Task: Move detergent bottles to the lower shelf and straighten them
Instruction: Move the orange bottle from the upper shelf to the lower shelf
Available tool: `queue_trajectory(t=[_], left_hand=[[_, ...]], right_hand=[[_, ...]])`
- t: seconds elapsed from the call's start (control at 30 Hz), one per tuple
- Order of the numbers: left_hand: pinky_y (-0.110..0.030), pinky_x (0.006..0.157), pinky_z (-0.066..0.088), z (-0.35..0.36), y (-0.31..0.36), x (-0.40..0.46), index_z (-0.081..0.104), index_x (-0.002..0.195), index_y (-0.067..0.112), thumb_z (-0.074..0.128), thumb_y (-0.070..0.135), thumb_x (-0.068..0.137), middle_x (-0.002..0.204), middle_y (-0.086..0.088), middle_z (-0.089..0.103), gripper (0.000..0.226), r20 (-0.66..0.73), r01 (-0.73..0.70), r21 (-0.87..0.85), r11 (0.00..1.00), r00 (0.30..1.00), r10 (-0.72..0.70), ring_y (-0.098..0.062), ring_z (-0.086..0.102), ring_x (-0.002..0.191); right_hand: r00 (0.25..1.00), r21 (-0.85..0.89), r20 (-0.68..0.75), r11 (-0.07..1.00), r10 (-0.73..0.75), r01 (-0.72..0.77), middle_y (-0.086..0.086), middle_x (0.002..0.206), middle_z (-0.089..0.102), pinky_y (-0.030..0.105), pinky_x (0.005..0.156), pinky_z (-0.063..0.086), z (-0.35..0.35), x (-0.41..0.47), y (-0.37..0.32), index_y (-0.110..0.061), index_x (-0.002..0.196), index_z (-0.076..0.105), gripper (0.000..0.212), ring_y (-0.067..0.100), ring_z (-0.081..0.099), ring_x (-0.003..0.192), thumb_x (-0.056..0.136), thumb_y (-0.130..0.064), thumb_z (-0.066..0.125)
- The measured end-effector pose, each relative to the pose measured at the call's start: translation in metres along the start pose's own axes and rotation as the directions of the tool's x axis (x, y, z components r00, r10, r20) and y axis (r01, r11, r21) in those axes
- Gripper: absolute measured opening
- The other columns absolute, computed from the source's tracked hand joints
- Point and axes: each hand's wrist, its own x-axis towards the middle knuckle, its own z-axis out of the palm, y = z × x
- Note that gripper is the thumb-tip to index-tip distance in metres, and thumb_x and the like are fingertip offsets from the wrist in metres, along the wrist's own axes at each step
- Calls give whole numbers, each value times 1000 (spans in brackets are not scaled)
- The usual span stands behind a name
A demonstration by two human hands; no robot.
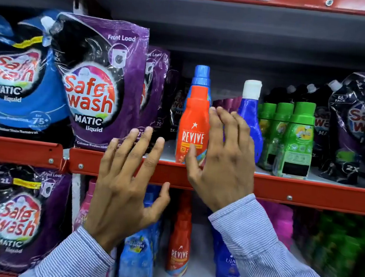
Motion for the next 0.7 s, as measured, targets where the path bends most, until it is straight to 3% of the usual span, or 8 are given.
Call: queue_trajectory(t=[0.17, 0.3, 0.5, 0.6, 0.7], left_hand=[[-59, 122, 30, 8, -27, -30, 40, 153, 11, 57, 42, 88, 162, -12, 37, 74, 104, -21, 33, 999, 994, 17, -29, 32, 152], [-58, 125, 23, 19, -27, -29, 37, 154, 9, 65, 38, 85, 162, -13, 37, 80, 115, -47, 63, 997, 993, 40, -30, 29, 153], [-61, 126, 21, 25, -26, -31, 32, 156, 10, 66, 36, 84, 156, -14, 42, 84, 119, -20, 45, 999, 993, 15, -33, 31, 151], [-61, 127, 19, 28, -26, -34, 32, 156, 10, 65, 36, 84, 154, -15, 43, 84, 103, -8, 40, 999, 995, 4, -34, 32, 150], [-60, 127, 17, 30, -26, -35, 34, 155, 10, 67, 35, 83, 153, -16, 44, 84, 77, -7, 27, 1000, 997, 5, -35, 32, 150]], right_hand=[[989, -54, 90, 992, 117, -112, 12, 136, 52, 45, 94, 44, 24, 7, -42, -8, 144, 36, 86, 33, 51, 113, 77, -56, 60], [982, -20, 93, 986, 165, -164, 15, 134, 50, 46, 84, 50, 28, 19, -39, -6, 145, 29, 95, 35, 57, 104, 73, -53, 69], [981, 177, 27, 965, 192, -193, 12, 136, 49, 42, 88, 51, 26, 23, -40, -9, 145, 32, 88, 33, 58, 113, 72, -38, 71], [966, 326, -114, 927, 233, -185, 12, 136, 50, 38, 98, 48, 8, 22, -41, -7, 144, 36, 87, 30, 56, 119, 70, -35, 72], [947, 390, -226, 912, 228, -126, 14, 135, 52, 25, 103, 42, -22, 10, -41, 0, 141, 40, 84, 26, 54, 122, 71, -33, 74]])
